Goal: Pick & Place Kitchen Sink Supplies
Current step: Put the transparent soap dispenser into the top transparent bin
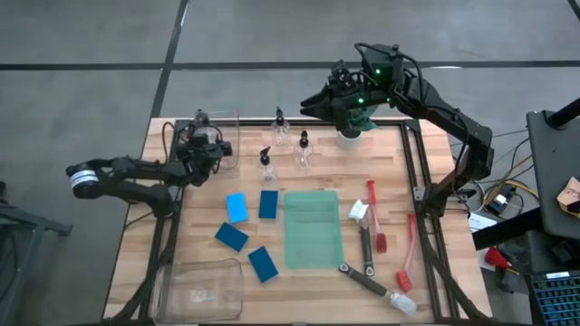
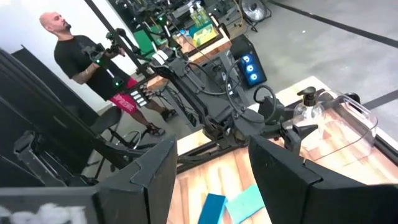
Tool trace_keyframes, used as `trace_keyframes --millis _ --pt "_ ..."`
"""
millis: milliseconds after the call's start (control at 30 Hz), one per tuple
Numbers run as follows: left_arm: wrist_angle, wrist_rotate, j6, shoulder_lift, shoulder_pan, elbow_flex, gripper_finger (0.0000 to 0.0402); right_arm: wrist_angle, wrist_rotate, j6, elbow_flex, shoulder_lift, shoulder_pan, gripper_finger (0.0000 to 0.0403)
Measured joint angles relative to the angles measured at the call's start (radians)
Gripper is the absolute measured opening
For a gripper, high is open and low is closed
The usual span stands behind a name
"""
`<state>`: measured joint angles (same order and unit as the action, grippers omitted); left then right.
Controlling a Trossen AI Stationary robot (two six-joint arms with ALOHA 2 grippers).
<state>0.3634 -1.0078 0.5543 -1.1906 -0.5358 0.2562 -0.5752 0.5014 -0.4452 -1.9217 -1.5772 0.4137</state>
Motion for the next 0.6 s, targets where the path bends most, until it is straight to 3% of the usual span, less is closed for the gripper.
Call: trace_keyframes --millis 233,600 --pt "0.018 0.023 0.017 -0.021 0.000 0.002 0.0307 -0.006 0.000 0.003 0.000 0.000 0.000 0.0194" --pt "-0.106 0.055 0.102 0.055 0.001 0.001 0.0377 -0.006 0.000 -0.005 0.000 0.000 0.000 0.0194"
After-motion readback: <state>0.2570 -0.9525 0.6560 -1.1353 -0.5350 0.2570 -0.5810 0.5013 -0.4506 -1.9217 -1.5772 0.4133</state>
